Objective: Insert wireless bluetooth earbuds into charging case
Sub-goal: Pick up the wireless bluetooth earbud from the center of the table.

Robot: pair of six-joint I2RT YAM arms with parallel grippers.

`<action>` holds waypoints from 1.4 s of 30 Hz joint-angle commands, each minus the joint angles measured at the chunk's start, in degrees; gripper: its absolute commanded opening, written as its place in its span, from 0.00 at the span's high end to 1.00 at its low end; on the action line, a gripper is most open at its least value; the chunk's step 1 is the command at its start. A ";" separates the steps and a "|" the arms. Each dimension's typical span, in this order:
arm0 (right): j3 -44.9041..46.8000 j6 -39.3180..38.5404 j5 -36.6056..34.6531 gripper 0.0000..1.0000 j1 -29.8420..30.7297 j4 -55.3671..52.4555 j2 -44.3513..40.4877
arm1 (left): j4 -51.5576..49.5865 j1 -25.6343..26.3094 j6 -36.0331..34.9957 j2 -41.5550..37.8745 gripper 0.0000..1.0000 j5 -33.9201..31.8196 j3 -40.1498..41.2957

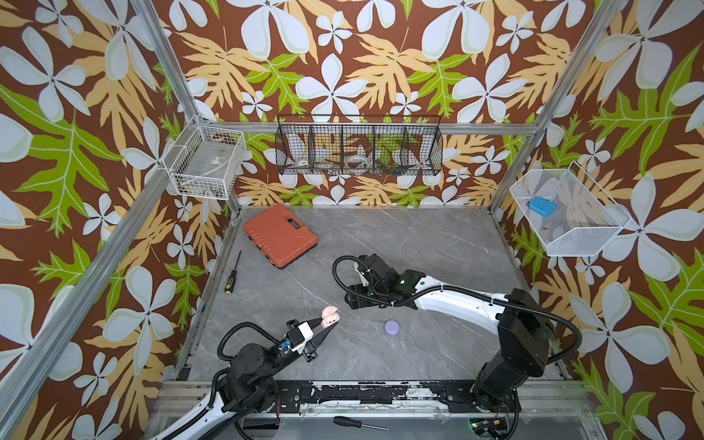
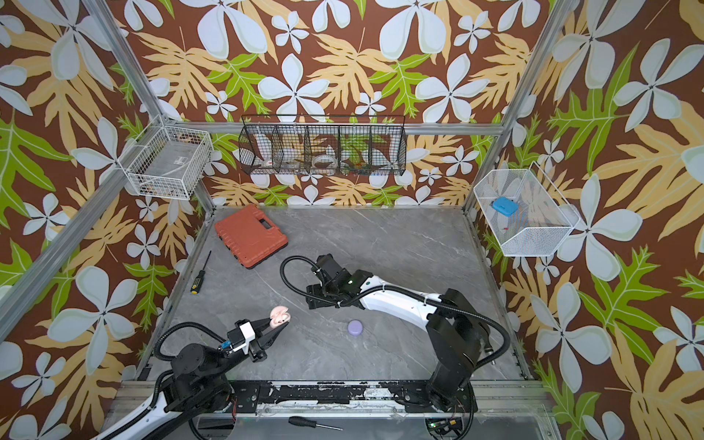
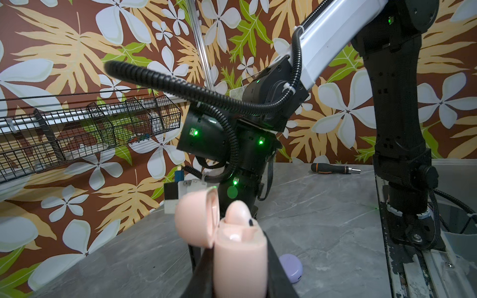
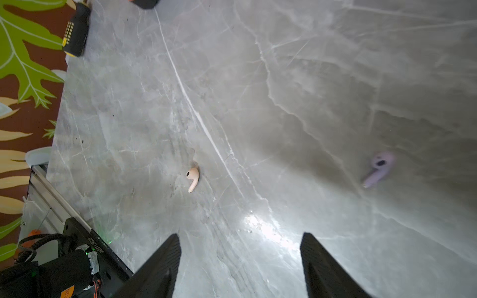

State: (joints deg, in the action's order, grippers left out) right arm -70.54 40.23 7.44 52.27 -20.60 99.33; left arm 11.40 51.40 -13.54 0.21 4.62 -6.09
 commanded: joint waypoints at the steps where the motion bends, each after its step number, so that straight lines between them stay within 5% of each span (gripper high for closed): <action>1: -3.13 -0.66 0.17 0.33 0.98 -0.23 3.93 | 2.23 -0.62 -0.97 -5.05 1.00 0.27 0.28; 11: -8.58 -3.24 2.28 0.50 3.68 -0.04 12.91 | 2.61 -1.02 -1.48 -5.05 1.00 -0.52 0.46; 42: -16.14 -7.70 -1.26 0.68 7.10 -0.41 22.05 | 1.35 -1.04 -2.80 -5.05 1.00 -0.27 0.29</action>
State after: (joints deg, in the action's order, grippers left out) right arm -85.82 33.74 7.51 59.11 -20.34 120.99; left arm 11.68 50.46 -15.73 0.21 4.36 -5.61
